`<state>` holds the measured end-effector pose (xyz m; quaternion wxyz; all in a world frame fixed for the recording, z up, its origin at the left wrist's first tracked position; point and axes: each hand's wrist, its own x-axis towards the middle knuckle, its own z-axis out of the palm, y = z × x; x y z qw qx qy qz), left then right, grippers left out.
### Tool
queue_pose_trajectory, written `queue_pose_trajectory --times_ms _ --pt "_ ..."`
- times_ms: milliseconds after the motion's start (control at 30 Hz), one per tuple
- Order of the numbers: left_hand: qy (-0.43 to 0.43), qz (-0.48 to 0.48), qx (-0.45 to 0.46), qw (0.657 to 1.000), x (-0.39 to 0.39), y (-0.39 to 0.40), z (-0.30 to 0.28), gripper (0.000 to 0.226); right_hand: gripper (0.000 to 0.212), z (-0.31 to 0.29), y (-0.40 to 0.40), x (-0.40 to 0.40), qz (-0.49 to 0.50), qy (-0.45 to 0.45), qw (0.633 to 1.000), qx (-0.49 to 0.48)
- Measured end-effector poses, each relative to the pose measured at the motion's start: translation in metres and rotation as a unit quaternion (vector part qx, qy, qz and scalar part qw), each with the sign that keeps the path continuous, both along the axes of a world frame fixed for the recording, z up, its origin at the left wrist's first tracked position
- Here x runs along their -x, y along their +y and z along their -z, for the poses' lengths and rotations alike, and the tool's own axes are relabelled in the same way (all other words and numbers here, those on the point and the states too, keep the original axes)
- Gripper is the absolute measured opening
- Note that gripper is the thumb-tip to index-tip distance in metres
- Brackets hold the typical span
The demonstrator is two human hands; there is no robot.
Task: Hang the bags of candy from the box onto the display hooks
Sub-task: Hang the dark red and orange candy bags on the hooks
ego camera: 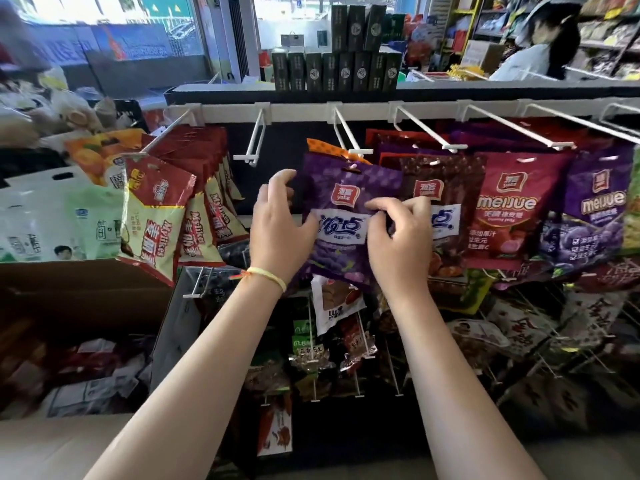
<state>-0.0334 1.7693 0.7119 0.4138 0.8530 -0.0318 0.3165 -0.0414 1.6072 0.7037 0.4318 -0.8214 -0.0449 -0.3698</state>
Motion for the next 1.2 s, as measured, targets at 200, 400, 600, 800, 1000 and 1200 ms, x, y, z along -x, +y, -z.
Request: queue_pose_trajectory --times_ms 200,400,600,800,1000,1200 --pt "0.061 0.118 0.075 0.988 0.038 0.074 0.020 0.014 0.024 0.006 0.065 0.025 -0.182 0.112 0.976 -0.042" --pt "0.102 0.092 0.163 0.977 0.072 0.181 0.055 0.015 0.026 0.029 0.167 0.045 -0.303 0.244 0.921 -0.038" --pt "0.171 0.024 0.153 0.973 0.102 0.319 0.110 0.017 0.027 0.062 0.305 0.072 -0.371 0.332 0.866 -0.043" --pt "0.401 -0.038 -0.048 0.914 0.108 0.438 0.196 0.016 0.026 0.129 0.422 0.074 -0.335 0.439 0.833 -0.009" --pt "0.485 -0.033 -0.194 0.852 0.119 0.483 0.241 0.024 0.029 0.208 0.469 0.046 -0.247 0.585 0.753 0.175" --pt "0.465 -0.007 -0.264 0.845 0.108 0.477 0.243 0.025 0.054 0.260 0.497 0.039 -0.261 0.630 0.639 0.355"
